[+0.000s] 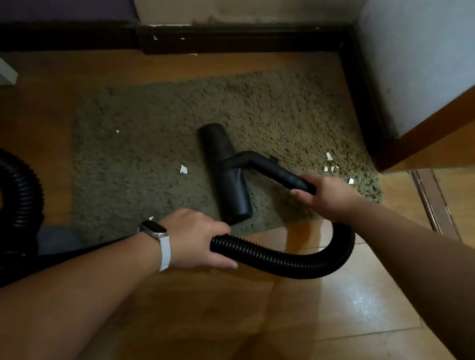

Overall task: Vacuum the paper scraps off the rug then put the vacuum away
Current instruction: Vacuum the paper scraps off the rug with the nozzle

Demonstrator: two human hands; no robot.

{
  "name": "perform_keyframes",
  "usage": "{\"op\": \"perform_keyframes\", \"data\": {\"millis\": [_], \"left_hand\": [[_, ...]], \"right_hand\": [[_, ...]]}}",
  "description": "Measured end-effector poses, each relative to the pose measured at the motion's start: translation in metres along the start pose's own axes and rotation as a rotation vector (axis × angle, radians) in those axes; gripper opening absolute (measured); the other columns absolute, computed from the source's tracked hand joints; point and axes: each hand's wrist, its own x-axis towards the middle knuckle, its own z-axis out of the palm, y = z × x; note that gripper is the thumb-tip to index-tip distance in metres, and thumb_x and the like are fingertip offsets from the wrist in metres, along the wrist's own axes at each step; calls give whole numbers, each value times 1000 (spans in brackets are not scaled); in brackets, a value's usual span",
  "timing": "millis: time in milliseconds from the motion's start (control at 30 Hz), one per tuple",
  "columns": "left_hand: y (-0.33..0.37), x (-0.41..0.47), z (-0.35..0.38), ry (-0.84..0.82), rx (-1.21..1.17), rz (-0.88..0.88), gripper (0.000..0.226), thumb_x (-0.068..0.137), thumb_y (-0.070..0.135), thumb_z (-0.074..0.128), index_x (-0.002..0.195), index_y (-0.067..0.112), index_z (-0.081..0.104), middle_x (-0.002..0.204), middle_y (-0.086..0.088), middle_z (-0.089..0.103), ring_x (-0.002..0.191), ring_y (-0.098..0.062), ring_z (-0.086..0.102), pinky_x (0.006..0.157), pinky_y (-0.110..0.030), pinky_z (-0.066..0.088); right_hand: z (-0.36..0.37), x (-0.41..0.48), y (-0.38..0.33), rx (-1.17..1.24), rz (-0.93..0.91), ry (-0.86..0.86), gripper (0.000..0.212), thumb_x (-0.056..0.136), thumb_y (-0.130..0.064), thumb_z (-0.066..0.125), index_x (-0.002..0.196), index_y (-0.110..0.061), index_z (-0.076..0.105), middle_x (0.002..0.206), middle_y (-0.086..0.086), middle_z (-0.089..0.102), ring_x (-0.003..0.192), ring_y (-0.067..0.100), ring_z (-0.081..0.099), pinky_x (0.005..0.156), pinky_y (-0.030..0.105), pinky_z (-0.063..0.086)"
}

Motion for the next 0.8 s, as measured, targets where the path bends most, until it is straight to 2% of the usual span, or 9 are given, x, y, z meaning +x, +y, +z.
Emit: {"op": "perform_keyframes", "data": {"millis": [133,300,467,600,700,800], "left_hand": [[8,10,-5,16,-12,-5,57,75,84,45,104,37,57,84,13,62,79,-9,59,74,-31,52],[12,19,-6,8,-32,24,55,76,85,45,102,37,57,81,14,61,76,-7,59,73,-31,53],[8,13,-4,2,-11,42,53,77,83,45,102,37,56,81,14,60,76,-6,58,74,-31,53],[0,0,-3,3,10,33,54,78,83,45,105,37,55,84,14,60,78,-6,58,74,-31,52],[-8,-15,-5,-1,-8,24,53,78,82,45,104,38,55,84,14,60,77,-5,57,72,-30,53],[-12,-29,-7,12,6,34,52,80,81,45,101,35,56,83,12,60,74,-5,57,68,-29,52]], "right_hand": [[-2,-14,35,116,156,65,29,97,-52,54,116,-32,60,85,-1,65,75,17,63,73,37,55],[-1,-29,48,215,278,117,28,98,-49,53,107,-23,60,84,6,65,72,24,66,72,43,58],[0,-27,31,186,190,165,28,99,-50,52,111,-25,60,81,6,64,71,22,64,68,39,54],[-3,-9,-1,88,36,152,28,97,-54,52,108,-29,60,76,-4,60,68,13,58,56,29,39],[-4,6,-33,12,-58,115,26,95,-56,53,109,-35,58,74,-10,59,68,13,58,58,29,40],[0,18,-64,-44,-153,61,28,95,-58,53,103,-31,58,73,-6,59,68,19,59,57,31,41]]}}
